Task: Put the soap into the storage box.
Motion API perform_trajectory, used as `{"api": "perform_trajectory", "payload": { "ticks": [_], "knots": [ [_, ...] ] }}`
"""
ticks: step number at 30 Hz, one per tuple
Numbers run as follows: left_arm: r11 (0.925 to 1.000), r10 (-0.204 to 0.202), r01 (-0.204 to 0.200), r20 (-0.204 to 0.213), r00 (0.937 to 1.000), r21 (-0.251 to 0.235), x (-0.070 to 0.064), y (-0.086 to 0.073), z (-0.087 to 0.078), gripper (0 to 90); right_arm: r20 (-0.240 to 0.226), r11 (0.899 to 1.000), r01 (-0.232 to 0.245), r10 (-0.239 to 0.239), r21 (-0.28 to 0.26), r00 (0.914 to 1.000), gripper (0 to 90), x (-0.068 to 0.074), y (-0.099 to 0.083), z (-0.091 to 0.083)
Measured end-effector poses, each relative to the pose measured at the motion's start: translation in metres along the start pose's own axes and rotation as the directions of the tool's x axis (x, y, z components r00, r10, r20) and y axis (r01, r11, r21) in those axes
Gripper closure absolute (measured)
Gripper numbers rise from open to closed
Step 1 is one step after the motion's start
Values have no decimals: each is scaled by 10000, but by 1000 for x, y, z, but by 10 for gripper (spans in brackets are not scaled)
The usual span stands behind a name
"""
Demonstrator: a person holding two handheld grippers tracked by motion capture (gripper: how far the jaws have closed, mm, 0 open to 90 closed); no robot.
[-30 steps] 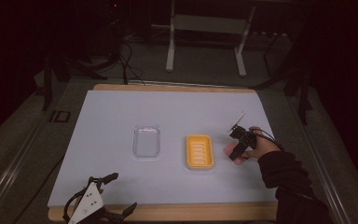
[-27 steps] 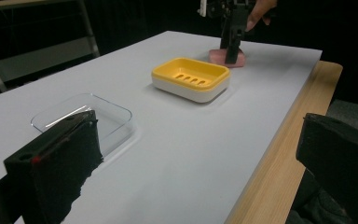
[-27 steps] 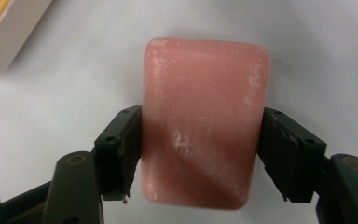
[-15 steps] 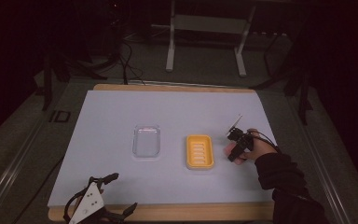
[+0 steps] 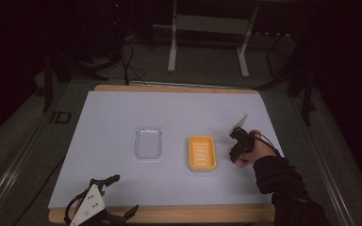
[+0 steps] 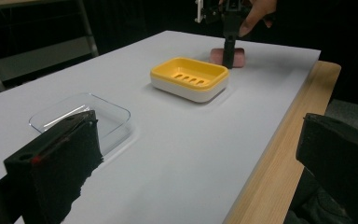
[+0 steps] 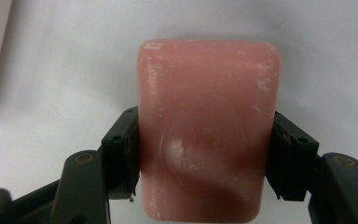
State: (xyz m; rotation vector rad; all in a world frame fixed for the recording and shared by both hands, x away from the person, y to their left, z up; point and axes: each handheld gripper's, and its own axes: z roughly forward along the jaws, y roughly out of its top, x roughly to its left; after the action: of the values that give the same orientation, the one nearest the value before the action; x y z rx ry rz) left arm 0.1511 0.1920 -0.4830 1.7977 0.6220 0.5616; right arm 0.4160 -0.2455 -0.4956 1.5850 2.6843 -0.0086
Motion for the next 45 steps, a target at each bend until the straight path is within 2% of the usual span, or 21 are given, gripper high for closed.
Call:
{"api": "perform_trajectory", "payload": {
  "ticks": [2, 5, 8, 10, 12, 13, 14, 19, 21, 22, 25, 27, 28, 29, 32, 33, 35, 37, 38, 42, 45],
  "knots": [
    [10000, -3, 3, -1, 10000, -38, 0, 0, 0, 3, 107, 9999, -161, 162, -37, 9998, 374, 1, 1, -3],
    [10000, -17, 17, 10, 10000, -39, 0, 0, 0, 3, 5, 9957, -914, 914, -120, 9958, 374, 0, 2, -8],
    [10000, -27, 27, 14, 10000, -40, -1, 1, 0, 2, -45, 9931, -1161, 1160, -169, 9932, 374, -1, 3, -11],
    [10000, -1, 1, 5, 10000, -31, -1, 1, 0, 2, -55, 9880, -1529, 1528, -220, 9882, 373, -2, 5, -15],
    [10000, -10, 10, 0, 10000, -40, -1, 1, 0, 3, -314, 9815, -1903, 1897, -189, 9813, 373, -5, 6, -17],
    [10000, -27, 28, 6, 10000, -55, -1, 1, 0, 2, -339, 9807, -1949, 1943, -155, 9804, 373, -6, 6, -18],
    [10000, -21, 21, 8, 10000, -49, -1, 1, 0, 2, -322, 9753, -2202, 2196, -158, 9751, 374, -7, 7, -19],
    [10000, -3, 3, 40, 10000, -61, -1, 1, 1, 2, -52, 9663, -2572, 2572, 25, 9663, 374, -9, 10, -28],
    [10000, 5, -4, 47, 10000, -63, -1, 1, 1, 2, -88, 9645, -2642, 2642, 49, 9644, 374, -10, 11, -30],
    [10000, 14, -13, 58, 10000, -73, -1, 2, 2, 2, 4, 9598, -2805, 2805, 51, 9598, 374, -10, 12, -39],
    [9999, -5, 5, 56, 10000, -104, -1, 2, 3, 2, 236, 9550, -2966, 2965, 3, 9547, 374, -8, 14, -46],
    [9999, 6, -5, 85, 10000, -113, -1, 3, 4, 2, 444, 9477, -3192, 3193, -90, 9466, 373, -4, 18, -59],
    [9999, 6, -5, 85, 10000, -113, -1, 3, 4, 2, 444, 9477, -3192, 3193, -90, 9466, 373, -4, 18, -59],
    [9999, -36, 37, 106, 9999, -162, -1, 3, 5, 2, 566, 9446, -3279, 3281, -131, 9429, 374, 1, 22, -68],
    [9998, -42, 44, 126, 9999, -177, -1, 3, 5, 3, 578, 9431, -3321, 3325, -166, 9413, 374, 4, 25, -76],
    [9998, -34, 37, 161, 9999, -183, 0, 3, 6, 2, 576, 9399, -3407, 3415, -242, 9381, 374, 11, 28, -87],
    [9998, -34, 39, 201, 9998, -207, 0, 4, 7, 3, 674, 9389, -3419, 3439, -398, 9366, 374, 17, 31, -96],
    [9997, -63, 68, 237, 9997, -235, 0, 4, 7, 2, 836, 9370, -3383, 3453, -874, 9347, 374, 26, 35, -105],
    [9997, -56, 62, 241, 9997, -238, 0, 4, 7, 2, 834, 9381, -3336, 3412, -933, 9363, 374, 31, 37, -109],
    [9996, -91, 97, 237, 9997, -261, 0, 4, 7, 2, 50, 9334, -3375, 3406, -1223, 9402, 374, 49, 45, -120],
    [9997, -60, 65, 231, 9997, -245, 0, 4, 7, 3, -141, 9339, -3327, 3338, -1307, 9425, 374, 63, 51, -124]
  ]
}}
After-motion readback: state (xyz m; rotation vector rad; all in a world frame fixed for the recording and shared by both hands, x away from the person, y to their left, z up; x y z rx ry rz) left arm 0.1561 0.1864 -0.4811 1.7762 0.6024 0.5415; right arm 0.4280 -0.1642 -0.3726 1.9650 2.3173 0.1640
